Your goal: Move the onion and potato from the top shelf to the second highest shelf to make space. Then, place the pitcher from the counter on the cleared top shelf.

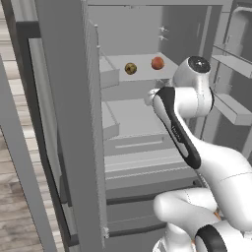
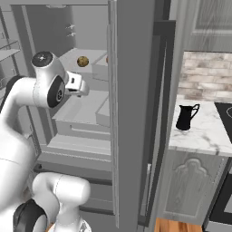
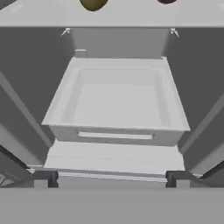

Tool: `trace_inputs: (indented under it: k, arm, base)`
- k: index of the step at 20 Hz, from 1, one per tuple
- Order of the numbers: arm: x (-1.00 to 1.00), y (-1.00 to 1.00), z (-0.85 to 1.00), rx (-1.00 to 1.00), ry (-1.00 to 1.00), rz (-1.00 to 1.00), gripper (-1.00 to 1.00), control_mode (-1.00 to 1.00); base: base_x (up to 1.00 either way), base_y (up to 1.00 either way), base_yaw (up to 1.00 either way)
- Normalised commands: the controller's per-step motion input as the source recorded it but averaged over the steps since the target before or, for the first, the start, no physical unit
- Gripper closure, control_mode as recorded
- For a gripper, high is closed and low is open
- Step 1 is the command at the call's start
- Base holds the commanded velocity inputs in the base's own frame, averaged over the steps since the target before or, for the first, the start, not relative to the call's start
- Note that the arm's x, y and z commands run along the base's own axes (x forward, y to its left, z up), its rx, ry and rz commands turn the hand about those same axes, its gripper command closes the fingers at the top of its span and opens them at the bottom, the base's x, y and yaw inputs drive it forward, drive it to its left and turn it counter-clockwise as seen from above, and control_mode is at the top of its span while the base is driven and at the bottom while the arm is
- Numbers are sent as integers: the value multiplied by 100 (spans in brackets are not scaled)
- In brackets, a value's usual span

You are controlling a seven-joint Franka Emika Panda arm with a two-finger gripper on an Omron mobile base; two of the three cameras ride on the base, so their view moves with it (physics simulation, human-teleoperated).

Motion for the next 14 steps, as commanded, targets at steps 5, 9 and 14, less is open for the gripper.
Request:
trace_inputs:
  k: [5,9,14]
  arm:
    - [7,1,68,8,-23,0,-100,-100]
    - [24,4,52,10,-11,0,-100,-100]
    - [37,8,24,4,0,0,-100,-100]
  base:
    - [0,0,0]
    - [0,0,0]
    - [0,0,0]
